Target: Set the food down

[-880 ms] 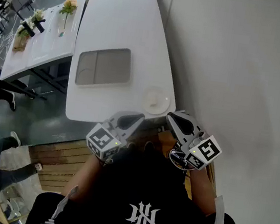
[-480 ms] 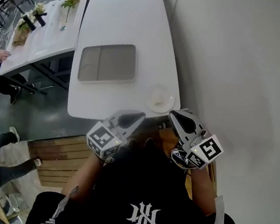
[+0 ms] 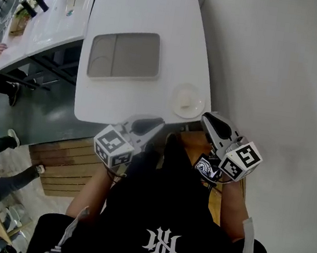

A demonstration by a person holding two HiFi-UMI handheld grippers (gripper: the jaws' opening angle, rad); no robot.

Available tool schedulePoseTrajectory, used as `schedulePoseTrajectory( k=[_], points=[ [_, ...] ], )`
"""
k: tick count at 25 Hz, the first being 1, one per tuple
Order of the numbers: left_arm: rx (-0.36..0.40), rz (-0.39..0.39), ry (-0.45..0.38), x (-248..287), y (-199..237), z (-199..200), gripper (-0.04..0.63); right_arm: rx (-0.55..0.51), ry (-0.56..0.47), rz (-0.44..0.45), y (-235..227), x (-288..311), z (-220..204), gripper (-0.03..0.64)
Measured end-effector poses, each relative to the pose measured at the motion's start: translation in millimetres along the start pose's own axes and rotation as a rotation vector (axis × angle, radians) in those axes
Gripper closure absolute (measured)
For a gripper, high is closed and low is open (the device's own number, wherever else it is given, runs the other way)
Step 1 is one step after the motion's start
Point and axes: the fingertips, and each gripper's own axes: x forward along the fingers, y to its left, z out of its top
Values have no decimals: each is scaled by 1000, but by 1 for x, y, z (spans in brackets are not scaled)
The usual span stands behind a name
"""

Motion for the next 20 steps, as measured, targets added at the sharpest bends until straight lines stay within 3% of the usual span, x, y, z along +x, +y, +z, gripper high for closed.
schedulePoseTrajectory(
  k=[5,8,15,20],
  points=[
    [-68,14,43,25,29,-11,517,81,34,-28,-49,8,-9,603],
    [-144,63,83,42,50,-22,471,162,81,0,-79,20,-23,486],
    [-364,164,210,77,94,-62,423,359,255,24,-151,45,-82,459],
    [-469,246,287,91,120,-81,422,474,393,57,-176,59,-113,454]
  ],
)
